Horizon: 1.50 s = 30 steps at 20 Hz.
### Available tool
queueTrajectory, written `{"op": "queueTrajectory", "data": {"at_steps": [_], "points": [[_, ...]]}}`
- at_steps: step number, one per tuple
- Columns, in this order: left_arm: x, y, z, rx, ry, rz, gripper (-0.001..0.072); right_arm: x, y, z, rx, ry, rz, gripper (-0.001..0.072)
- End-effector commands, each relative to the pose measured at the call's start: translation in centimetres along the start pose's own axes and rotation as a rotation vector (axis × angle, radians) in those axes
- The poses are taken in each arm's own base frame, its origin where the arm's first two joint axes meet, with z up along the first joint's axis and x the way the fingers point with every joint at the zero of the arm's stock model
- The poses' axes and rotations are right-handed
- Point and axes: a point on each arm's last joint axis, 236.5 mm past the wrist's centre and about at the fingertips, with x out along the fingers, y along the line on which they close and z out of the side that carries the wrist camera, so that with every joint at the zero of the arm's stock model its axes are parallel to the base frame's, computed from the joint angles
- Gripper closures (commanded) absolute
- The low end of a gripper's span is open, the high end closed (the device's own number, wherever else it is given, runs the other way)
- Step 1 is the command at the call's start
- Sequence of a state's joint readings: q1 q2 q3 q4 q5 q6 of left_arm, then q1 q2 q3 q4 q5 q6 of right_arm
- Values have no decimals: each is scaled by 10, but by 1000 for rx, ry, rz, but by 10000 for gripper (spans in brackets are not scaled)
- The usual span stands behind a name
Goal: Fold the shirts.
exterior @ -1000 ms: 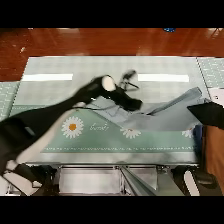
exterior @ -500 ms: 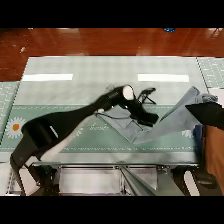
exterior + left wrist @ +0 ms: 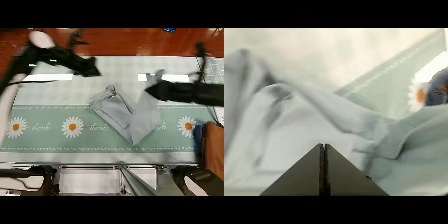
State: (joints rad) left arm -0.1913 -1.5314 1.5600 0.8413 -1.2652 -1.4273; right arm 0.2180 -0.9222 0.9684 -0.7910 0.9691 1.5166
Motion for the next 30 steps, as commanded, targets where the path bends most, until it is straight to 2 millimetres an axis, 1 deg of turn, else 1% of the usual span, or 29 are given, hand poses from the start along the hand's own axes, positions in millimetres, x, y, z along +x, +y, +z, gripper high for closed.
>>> {"op": "queueTrajectory", "data": {"at_steps": [1, 2, 3, 4, 6, 8, 9, 10, 11, 12, 13, 14, 16, 17, 18, 19, 20, 21, 22, 23, 24, 25, 27, 28, 29, 30], "points": [[-94, 67, -22, -31, -148, 224, 692, 97, 8, 8, -2, 96, 39, 685], [-103, 73, -34, -58, -182, 239, 692, 123, 8, 8, 4, 133, 47, 685], [-108, 79, -47, -81, -212, 252, 692, 146, 6, 9, 10, 162, 47, 685], [-106, 81, -60, -97, -229, 255, 692, 166, 3, 9, 18, 186, 46, 685], [-90, 79, -88, -132, -223, 226, 692, 200, 1, 5, 47, 226, 62, 685], [-64, 82, -115, -158, -178, 208, 692, 226, -6, -3, 74, 259, 56, 684], [-53, 84, -126, -165, -152, 206, 692, 235, -12, -8, 84, 272, 48, 601], [-41, 86, -135, -168, -129, 205, 692, 240, -16, -13, 106, 284, 46, 378], [-32, 87, -140, -168, -118, 206, 692, 240, -15, -20, 113, 312, 54, 299], [-27, 88, -141, -164, -124, 210, 692, 234, -14, -24, 116, 344, 61, 299], [-27, 90, -135, -161, -147, 217, 692, 223, -12, -25, 116, 377, 72, 299], [-34, 93, -125, -162, -186, 226, 692, 203, -10, -22, 110, 407, 84, 301], [-59, 97, -100, -169, -259, 238, 692, 149, -12, -7, 46, 428, 58, 302], [-75, 96, -89, -170, -289, 242, 692, 114, -21, 5, -1, 412, -16, 302], [-90, 94, -81, -166, -315, 245, 692, 80, -36, 15, -49, 376, -133, 302], [-104, 92, -74, -159, -343, 250, 692, 40, -57, 26, -83, 309, -288, 303], [-115, 89, -69, -151, -371, 255, 692, 4, -76, 31, -88, 235, -427, 302], [-121, 86, -68, -142, -392, 258, 692, -29, -95, 27, -65, 156, -549, 302], [-124, 82, -70, -133, -398, 257, 692, -51, -112, 15, -24, 86, -627, 302], [-124, 77, -73, -119, -399, 253, 692, -62, -128, -7, 53, 25, -661, 302], [-121, 72, -77, -109, -391, 247, 692, -61, -142, -32, 135, -17, -658, 302], [-116, 69, -81, -97, -379, 241, 692, -53, -156, -62, 235, -44, -633, 302], [-101, 64, -91, -83, -338, 226, 692, -25, -172, -116, 423, -43, -545, 302], [-93, 62, -97, -79, -317, 219, 692, -9, -175, -135, 502, -31, -491, 302], [-85, 59, -103, -80, -293, 204, 692, 7, -178, -148, 578, -36, -434, 302], [-76, 52, -109, -85, -273, 176, 692, 20, -180, -155, 636, -45, -395, 302]]}}
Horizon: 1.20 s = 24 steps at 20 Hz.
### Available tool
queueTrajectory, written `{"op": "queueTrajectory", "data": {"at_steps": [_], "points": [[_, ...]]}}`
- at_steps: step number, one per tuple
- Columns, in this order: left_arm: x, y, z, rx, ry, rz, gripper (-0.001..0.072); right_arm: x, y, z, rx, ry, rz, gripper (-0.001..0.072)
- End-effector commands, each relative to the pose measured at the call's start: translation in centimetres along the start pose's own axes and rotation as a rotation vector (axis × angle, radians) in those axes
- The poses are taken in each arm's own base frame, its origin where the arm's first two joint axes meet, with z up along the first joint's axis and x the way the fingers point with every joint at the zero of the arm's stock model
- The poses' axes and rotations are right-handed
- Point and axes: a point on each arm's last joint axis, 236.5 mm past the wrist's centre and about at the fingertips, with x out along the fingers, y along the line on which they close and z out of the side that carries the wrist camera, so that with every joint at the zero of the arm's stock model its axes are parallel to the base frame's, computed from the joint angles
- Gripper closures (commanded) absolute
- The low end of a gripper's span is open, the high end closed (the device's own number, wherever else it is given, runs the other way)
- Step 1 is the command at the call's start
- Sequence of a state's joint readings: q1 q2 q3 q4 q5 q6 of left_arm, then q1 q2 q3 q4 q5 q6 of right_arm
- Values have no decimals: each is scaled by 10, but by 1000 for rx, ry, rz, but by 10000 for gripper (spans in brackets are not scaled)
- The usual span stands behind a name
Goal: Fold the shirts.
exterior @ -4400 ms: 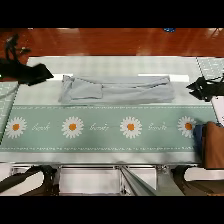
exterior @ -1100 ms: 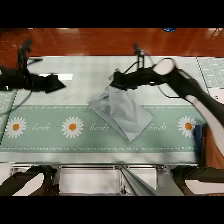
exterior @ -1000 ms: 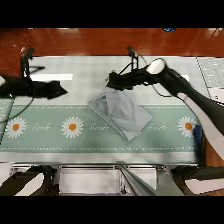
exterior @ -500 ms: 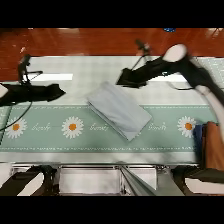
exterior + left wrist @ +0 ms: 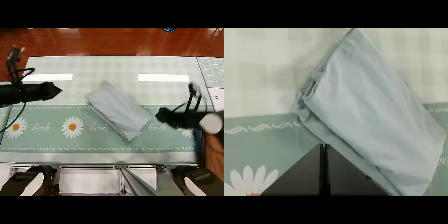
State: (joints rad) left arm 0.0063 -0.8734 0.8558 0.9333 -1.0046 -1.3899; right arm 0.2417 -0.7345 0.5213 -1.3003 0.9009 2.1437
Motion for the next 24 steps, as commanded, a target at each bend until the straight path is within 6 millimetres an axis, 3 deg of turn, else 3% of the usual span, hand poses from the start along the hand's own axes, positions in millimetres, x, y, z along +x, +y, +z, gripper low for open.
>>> {"op": "queueTrajectory", "data": {"at_steps": [1, 6, 11, 12, 14, 16, 20, 22, 24], "points": [[13, -18, -26, 4, 63, -55, 692, 46, -10, -29, 270, 12, 135, 302], [21, -27, -34, 22, 89, -73, 692, 82, 14, -49, 315, 158, 240, 302], [26, -24, -35, 12, 99, -69, 692, 100, 56, -42, 308, 246, 369, 308], [27, -24, -34, 9, 96, -69, 692, 103, 67, -37, 277, 267, 387, 385], [28, -23, -33, 7, 94, -67, 692, 104, 95, -27, 158, 298, 452, 687], [28, -23, -33, 7, 94, -67, 692, 93, 131, -4, 48, 280, 532, 685], [32, -20, -35, 1, 107, -63, 692, 40, 198, 83, -163, 92, 572, 686], [36, -18, -37, -6, 118, -60, 691, 4, 218, 126, -248, -8, 546, 685], [37, -17, -38, -2, 124, -59, 691, -34, 223, 161, -320, -84, 500, 686]]}}
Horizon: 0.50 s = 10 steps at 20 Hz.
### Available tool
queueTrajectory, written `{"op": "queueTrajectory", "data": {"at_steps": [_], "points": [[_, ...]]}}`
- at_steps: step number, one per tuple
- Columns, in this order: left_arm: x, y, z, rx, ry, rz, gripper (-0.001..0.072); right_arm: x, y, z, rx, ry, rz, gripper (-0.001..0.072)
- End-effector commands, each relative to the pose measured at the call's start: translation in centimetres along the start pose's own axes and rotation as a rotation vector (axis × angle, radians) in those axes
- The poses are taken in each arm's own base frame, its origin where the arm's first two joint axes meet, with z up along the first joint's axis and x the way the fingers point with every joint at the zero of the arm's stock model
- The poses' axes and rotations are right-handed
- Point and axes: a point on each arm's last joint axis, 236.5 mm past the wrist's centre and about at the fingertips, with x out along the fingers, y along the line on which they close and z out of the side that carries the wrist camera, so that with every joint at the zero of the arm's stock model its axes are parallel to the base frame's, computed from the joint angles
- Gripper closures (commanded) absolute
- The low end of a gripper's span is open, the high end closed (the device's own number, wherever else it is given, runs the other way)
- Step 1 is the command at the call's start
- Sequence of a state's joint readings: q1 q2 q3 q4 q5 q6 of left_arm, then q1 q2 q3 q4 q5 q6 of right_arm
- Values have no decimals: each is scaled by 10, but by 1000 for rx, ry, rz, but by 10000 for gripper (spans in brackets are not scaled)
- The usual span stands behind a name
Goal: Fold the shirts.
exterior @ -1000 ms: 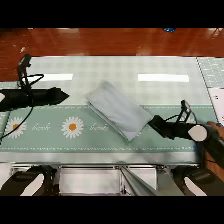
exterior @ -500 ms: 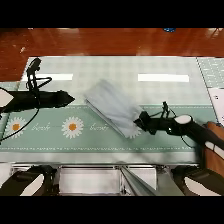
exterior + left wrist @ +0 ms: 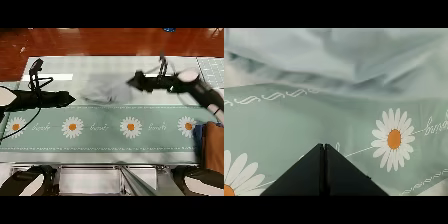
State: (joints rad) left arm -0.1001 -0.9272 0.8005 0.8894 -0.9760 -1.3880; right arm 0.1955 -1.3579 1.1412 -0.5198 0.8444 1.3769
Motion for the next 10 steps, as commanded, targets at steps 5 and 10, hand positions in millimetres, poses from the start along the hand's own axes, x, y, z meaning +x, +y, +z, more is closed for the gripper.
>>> {"op": "queueTrajectory", "data": {"at_steps": [5, 10], "points": [[2, 1, -8, 30, 38, -3, 691, -137, 25, 96, -191, -91, -223, 686], [2, 1, -7, 30, 34, -3, 692, -254, 3, 115, -94, -249, -322, 686]]}}
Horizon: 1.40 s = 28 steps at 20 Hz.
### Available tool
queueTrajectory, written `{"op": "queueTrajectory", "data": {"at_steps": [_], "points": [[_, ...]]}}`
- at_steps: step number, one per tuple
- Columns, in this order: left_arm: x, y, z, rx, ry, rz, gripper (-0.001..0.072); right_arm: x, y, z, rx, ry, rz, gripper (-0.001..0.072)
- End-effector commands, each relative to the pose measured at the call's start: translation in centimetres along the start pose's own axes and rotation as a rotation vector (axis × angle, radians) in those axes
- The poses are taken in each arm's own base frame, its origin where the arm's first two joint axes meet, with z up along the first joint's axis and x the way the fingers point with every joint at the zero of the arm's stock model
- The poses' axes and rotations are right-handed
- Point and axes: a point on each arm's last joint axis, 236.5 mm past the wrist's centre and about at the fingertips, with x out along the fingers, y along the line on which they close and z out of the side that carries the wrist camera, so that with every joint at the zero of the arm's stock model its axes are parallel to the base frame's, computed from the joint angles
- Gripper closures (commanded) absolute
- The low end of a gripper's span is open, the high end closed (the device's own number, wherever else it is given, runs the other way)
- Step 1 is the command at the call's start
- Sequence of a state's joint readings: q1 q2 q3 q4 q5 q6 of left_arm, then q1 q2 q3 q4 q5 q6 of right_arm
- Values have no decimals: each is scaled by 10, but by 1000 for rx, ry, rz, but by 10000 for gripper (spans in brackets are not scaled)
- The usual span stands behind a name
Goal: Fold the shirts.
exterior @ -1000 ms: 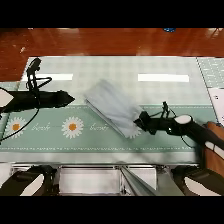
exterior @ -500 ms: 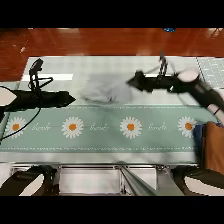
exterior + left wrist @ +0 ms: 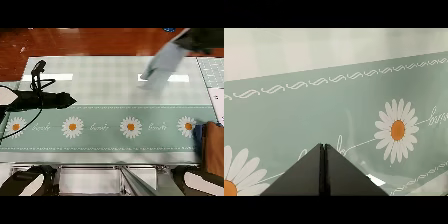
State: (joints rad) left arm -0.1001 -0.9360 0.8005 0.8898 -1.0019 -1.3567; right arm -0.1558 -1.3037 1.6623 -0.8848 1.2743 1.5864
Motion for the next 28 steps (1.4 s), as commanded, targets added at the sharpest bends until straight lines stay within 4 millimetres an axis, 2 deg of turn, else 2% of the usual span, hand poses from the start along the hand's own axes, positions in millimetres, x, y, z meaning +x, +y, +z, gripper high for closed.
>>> {"op": "queueTrajectory", "data": {"at_steps": [1, 4, 7, 10, 13, 15, 19, 21, 24, 25, 26, 27, 28], "points": [[0, 0, 1, 3, -3, 1, 692, -81, -44, 6, 79, -52, -124, 687], [0, 1, 5, 13, -22, 5, 692, -135, -76, -3, 158, -89, -214, 688], [1, -1, 10, 38, -43, 6, 692, -179, -96, -20, 204, -112, -293, 688], [7, -11, 13, 70, -65, -3, 692, -216, -130, -57, 256, -38, -439, 688], [13, -19, 20, 95, -98, -8, 692, -255, -172, -100, 404, -9, -631, 688], [16, -20, 24, 97, -115, -5, 692, -280, -195, -138, 518, -4, -762, 688], [24, -13, 27, 83, -116, 8, 691, -328, -231, -254, 876, 96, -1103, 685], [29, -9, 25, 76, -102, 12, 691, -338, -236, -303, 993, 189, -1222, 685], [37, -4, 20, 95, -73, 19, 692, -347, -240, -361, 1133, 359, -1368, 681], [40, -2, 19, 100, -65, 22, 691, -345, -243, -372, 1156, 393, -1386, 583], [43, 0, 19, 95, -62, 26, 692, -341, -246, -381, 1166, 424, -1391, 388], [46, 4, 20, 89, -64, 32, 692, -337, -249, -387, 1166, 448, -1387, 301], [50, 8, 24, 83, -75, 41, 692, -335, -253, -388, 1155, 449, -1387, 297]]}}
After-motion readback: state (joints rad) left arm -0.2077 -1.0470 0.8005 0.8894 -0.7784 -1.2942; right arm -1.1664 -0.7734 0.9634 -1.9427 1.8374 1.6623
